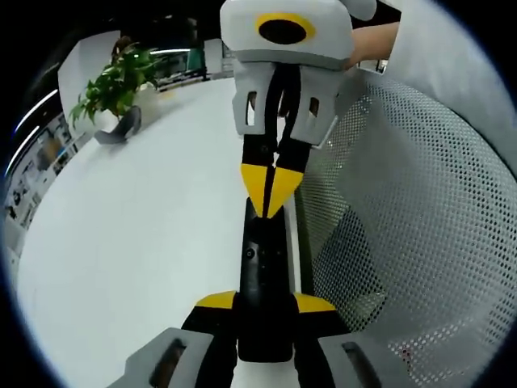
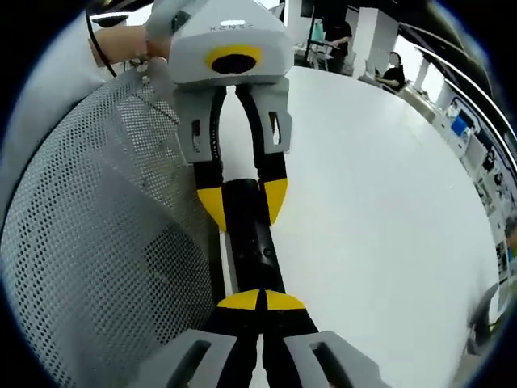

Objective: Press the specified remote control buttons in sequence, fully releasing each button before pressing the next.

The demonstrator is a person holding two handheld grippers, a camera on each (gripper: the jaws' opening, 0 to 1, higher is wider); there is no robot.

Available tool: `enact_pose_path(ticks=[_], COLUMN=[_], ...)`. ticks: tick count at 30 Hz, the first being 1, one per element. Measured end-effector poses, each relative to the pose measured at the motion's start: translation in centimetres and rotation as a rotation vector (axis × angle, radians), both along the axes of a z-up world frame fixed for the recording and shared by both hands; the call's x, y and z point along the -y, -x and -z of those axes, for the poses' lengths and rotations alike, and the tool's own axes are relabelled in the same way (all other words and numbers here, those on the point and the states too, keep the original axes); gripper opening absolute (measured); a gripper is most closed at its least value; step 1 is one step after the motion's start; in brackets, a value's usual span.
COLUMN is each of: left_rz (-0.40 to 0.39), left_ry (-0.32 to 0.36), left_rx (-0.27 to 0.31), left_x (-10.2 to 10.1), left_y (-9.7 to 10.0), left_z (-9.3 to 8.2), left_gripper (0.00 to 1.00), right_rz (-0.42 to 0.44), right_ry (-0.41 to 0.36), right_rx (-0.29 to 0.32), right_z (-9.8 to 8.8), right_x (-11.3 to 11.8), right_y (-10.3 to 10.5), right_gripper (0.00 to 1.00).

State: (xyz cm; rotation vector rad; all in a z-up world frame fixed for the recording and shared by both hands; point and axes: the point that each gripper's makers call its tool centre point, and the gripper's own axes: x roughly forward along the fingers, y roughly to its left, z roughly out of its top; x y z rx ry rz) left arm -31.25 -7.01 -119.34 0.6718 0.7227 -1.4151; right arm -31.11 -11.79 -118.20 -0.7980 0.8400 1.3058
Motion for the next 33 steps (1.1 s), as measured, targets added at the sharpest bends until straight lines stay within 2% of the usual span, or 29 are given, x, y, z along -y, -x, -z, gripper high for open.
enact_pose_path(ticks=[8,10,12,13,15,18,19,20,23,26,27,33], left_rz=[0.005,0.006,0.004,0.004,0.006,0.013,0.013,0.012,0.011,0.011,0.011,0.009], left_ry=[-0.004,-0.004,-0.004,-0.004,-0.005,-0.006,-0.006,-0.005,-0.004,-0.003,-0.002,0.007], left_rx=[0.002,0.001,0.001,0.001,0.002,0.002,0.002,0.002,0.001,0.001,0.001,0.001], left_x=[0.0,0.0,0.0,0.0,0.0,0.0,0.0,0.0,0.0,0.0,0.0,0.0], left_y=[0.0,0.0,0.0,0.0,0.0,0.0,0.0,0.0,0.0,0.0,0.0,0.0], left_z=[0.0,0.0,0.0,0.0,0.0,0.0,0.0,0.0,0.0,0.0,0.0,0.0], left_gripper=[0.24,0.24,0.24,0.24,0.24,0.24,0.24,0.24,0.24,0.24,0.24,0.24], right_rz=[-0.058,-0.046,0.013,0.018,0.002,0.005,0.009,0.011,-0.023,-0.038,-0.077,-0.063], right_ry=[0.036,0.023,-0.024,-0.035,-0.028,-0.072,-0.079,-0.076,-0.055,-0.046,-0.047,-0.049], right_rx=[0.044,0.032,-0.017,0.014,0.031,-0.001,-0.007,-0.011,-0.012,-0.04,-0.003,-0.024], right_z=[0.2,0.2,0.0,-0.2,-0.2,-0.8,-0.9,-0.8,-0.4,0.1,0.1,0.0], right_x=[-0.1,0.0,-0.1,0.1,0.3,-0.4,-0.5,-0.6,-0.6,-0.7,-0.8,-0.6], right_y=[-0.1,-0.2,-0.1,-0.7,-0.7,-0.6,-0.7,-0.7,-0.3,0.3,0.1,0.2], right_gripper=[0.0,0.0,0.0,0.0,0.0,0.01,0.06,0.09,0.08,0.12,0.12,0.12])
